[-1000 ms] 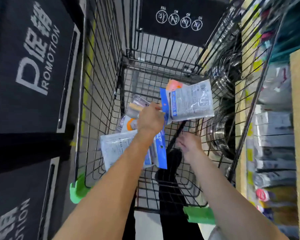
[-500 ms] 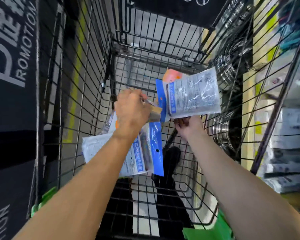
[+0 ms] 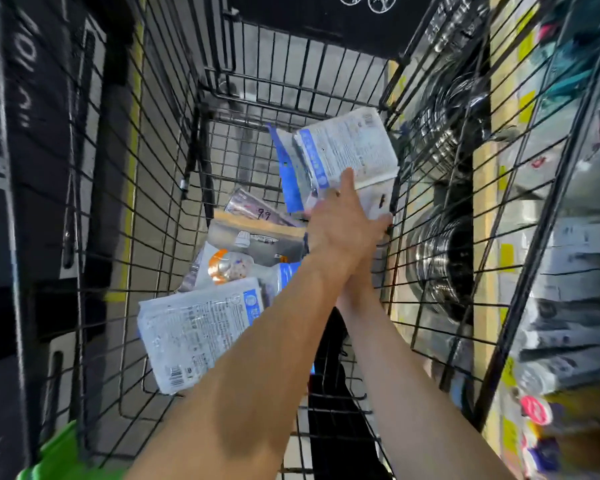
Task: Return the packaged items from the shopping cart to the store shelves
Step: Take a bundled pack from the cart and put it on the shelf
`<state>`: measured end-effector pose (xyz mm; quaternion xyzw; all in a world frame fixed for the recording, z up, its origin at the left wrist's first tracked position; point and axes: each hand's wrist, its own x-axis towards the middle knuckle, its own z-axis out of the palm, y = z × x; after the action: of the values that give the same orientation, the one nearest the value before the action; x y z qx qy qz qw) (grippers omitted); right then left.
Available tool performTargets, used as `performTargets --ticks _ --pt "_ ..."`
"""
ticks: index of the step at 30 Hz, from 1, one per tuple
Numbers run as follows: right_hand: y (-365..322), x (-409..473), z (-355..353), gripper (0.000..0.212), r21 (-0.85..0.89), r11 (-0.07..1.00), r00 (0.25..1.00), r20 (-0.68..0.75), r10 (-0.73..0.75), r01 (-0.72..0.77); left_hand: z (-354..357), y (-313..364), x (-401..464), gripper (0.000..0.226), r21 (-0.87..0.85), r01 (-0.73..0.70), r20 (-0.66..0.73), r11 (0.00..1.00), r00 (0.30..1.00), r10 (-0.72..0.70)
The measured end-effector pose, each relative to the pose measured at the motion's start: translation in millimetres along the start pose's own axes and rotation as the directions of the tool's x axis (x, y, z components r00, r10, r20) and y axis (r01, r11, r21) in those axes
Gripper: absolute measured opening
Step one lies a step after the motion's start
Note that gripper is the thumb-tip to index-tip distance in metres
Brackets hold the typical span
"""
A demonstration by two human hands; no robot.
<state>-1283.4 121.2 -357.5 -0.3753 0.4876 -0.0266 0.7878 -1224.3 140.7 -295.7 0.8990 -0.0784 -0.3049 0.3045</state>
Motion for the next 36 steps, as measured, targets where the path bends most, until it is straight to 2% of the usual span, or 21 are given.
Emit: performTargets --ticks 1,2,4,5,7,9,12,13,14,15,17,19,21,23,24,25,28,30,33,36 --pt "-5.7 -3.7 8.9 0.027 -0.074 0.996 0.998 -0.008 -0.059 0.059 -0.8 -5.3 7.1 0.077 -0.089 0.069 -0.026 0.994 0.997 -0.072" --pt "-10.9 -5.4 16.0 0.031 -0.05 0.995 0.996 -0.026 -0.084 0.083 -3.4 -10.7 12.7 0.064 -0.159 0.103 -0.051 0.982 0.992 -0.112" --pt "-17.7 -6.9 19.5 0.039 -0.103 0.984 0.984 -0.081 -0.155 0.147 -10.8 -22.4 19.3 0.046 -0.212 0.09 -0.174 0.973 0.977 -0.128" --pt "-18.8 -4.1 16.9 0.034 -0.242 0.948 0.962 -0.123 -0.242 0.207 -14.5 -28.5 23.1 0.04 -0.243 0.064 -0.256 0.968 0.958 -0.128" --pt "-22.1 2.6 10.1 0.03 -0.488 0.84 0.923 -0.158 -0.351 0.236 -22.2 -40.1 34.4 0.037 -0.329 0.071 -0.36 0.942 0.913 -0.194" --pt "-29.2 6.0 6.7 0.032 -0.548 0.799 0.922 -0.12 -0.368 0.247 -28.7 -52.1 55.6 0.046 -0.499 0.181 -0.308 0.848 0.877 -0.369" --pt "-35.4 11.5 4.1 0.031 -0.595 0.761 0.922 -0.084 -0.378 0.258 -39.6 -64.4 89.2 0.052 -0.805 0.332 -0.074 0.492 0.766 -0.638" --pt "-37.3 13.7 2.9 0.03 -0.612 0.751 0.92 -0.096 -0.381 0.247 -41.0 -65.5 96.6 0.051 -0.849 0.364 0.003 0.384 0.729 -0.685" --pt "-38.4 14.9 3.1 0.03 -0.628 0.741 0.918 -0.105 -0.381 0.236 -42.1 -66.8 102.1 0.045 -0.866 0.385 0.057 0.319 0.709 -0.703" --pt "-39.2 16.6 2.9 0.03 -0.646 0.728 0.917 -0.108 -0.383 0.228 -42.1 -68.0 106.9 0.036 -0.873 0.387 0.078 0.297 0.713 -0.697" --pt "-41.6 17.9 3.8 0.031 -0.681 0.692 0.908 -0.096 -0.408 0.239 -44.5 -69.4 112.4 0.029 -0.859 0.386 0.071 0.338 0.742 -0.667" --pt "-44.5 20.2 4.1 0.037 -0.739 0.613 0.878 -0.062 -0.474 0.279 -50.0 -67.4 114.0 0.025 -0.832 0.371 0.041 0.413 0.783 -0.621" --pt "-46.6 21.9 4.0 0.049 -0.803 0.491 0.825 0.001 -0.566 0.338 -62.2 -58.9 111.2 0.019 -0.753 0.318 -0.059 0.575 0.839 -0.541" --pt "-49.4 21.6 7.3 0.064 -0.854 0.332 0.743 0.091 -0.663 0.401 -80.8 -42.7 103.5 0.012 -0.622 0.197 -0.179 0.758 0.906 -0.383" --pt "-51.7 20.8 9.8 0.07 -0.869 0.254 0.702 0.139 -0.698 0.424 -90.6 -33.0 97.7 0.01 -0.581 0.14 -0.196 0.802 0.932 -0.305" --pt "-55.5 20.0 13.8 0.076 -0.879 0.196 0.673 0.172 -0.719 0.435 -100.1 -23.8 93.0 0.014 -0.568 0.085 -0.192 0.819 0.953 -0.233" --pt "-68.3 17.9 30.6 0.082 -0.865 0.111 0.618 0.254 -0.744 0.489 -129.9 -0.5 78.3 0.036 -0.591 0.02 -0.078 0.807 0.994 -0.082" --pt "-77.2 14.9 43.7 0.071 -0.838 0.09 0.587 0.296 -0.754 0.538 -151.0 11.4 71.1 0.042 -0.585 0.03 0.003 0.811 0.999 -0.035" --pt "-83.6 11.9 59.0 0.048 -0.809 0.132 0.601 0.304 -0.739 0.572 -176.7 19.4 60.4 0.023 -0.57 0.058 0.089 0.82 0.996 -0.008" --pt "-80.1 3.0 69.8 0.041 -0.706 0.314 0.666 0.293 -0.686 0.634 -183.5 11.7 50.3 0.018 -0.589 0.11 0.184 0.801 0.983 0.0"
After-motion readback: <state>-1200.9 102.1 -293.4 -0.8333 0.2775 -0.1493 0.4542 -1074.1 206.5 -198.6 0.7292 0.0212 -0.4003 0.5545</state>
